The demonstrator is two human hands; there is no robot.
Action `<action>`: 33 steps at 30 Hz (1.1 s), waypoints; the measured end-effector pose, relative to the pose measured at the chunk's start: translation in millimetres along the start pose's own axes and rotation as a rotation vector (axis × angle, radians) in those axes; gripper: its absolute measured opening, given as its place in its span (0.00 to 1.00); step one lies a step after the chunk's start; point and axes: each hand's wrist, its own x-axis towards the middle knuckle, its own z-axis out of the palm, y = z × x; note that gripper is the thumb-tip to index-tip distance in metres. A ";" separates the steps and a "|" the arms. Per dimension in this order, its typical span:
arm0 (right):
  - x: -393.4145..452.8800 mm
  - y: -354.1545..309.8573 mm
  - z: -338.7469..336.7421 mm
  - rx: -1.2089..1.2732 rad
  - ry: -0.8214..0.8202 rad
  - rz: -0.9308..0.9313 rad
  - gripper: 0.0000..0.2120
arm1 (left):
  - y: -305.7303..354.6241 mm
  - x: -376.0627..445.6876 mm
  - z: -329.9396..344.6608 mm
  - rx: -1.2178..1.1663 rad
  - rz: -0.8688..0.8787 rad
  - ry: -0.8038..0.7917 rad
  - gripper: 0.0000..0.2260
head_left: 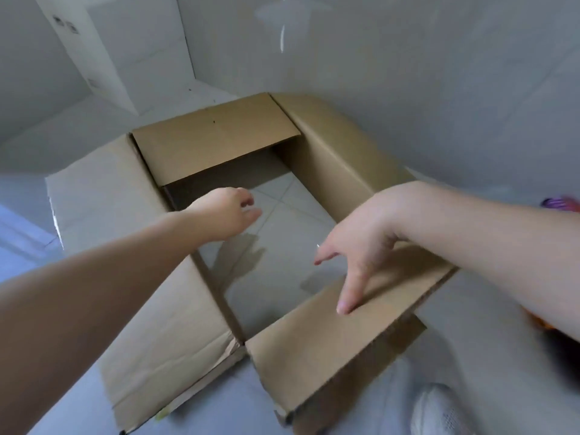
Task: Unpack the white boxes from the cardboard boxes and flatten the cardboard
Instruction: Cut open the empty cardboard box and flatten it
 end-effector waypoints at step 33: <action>211.6 3.6 -132.7 0.267 1.336 -0.093 0.37 | -96.5 8.4 -8.5 0.132 -0.162 0.206 0.19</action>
